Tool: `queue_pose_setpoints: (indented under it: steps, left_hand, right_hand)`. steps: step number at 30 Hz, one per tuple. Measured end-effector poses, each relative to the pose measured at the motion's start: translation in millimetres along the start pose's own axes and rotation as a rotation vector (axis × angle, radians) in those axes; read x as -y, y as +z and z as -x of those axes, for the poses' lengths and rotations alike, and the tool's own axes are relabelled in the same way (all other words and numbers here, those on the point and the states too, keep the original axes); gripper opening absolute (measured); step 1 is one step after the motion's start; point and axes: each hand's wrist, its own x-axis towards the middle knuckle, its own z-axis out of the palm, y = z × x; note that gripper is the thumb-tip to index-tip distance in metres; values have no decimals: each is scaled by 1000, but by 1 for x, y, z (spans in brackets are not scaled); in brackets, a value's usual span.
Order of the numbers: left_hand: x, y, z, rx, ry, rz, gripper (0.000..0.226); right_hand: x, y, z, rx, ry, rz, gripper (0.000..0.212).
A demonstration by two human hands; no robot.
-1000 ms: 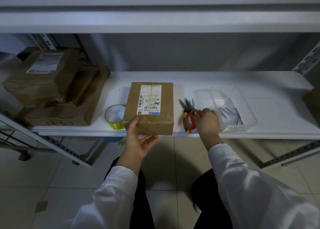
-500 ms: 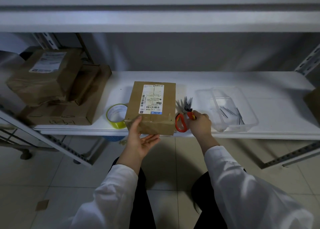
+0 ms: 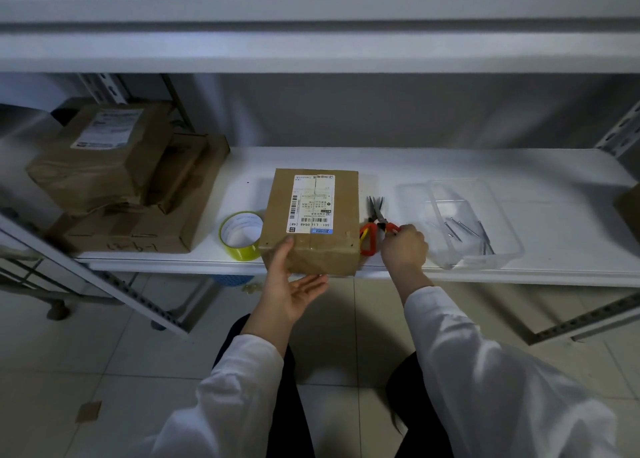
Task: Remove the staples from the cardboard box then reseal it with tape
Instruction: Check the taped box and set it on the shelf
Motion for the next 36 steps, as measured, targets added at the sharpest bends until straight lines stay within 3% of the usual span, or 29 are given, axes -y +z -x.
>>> queue_pose_setpoints:
  steps: [3,12,15,17,19,22,30,36]
  left_hand:
    - [-1,-1,-1,7,-2,-4,85]
    - [-1,-2,-2,-5,14,11,79]
    - [-4,-3,-1,3,0,40,85]
    - [-4,-2,1,12,-5,50,87]
    - [-4,-1,3,17,6,52,80]
    - [-2,1,5,24,28,46,75]
    - [-2,2,11,18,37,40,74]
    - [-5,0,11,25,52,82,63]
  right_hand:
    - [5,1,1,30,36,18,49]
    - [10,-9,-1,216,-39,33,40]
    - [8,-20,8,45,-245,-156,42]
    - [1,-36,12,-212,-316,-27,45]
    - [-7,-51,12,-341,-229,216,48]
    - [-15,-61,12,-212,-41,358,43]
    - [-2,-42,18,-21,-190,180,25]
    - [3,-36,19,-18,-199,197,17]
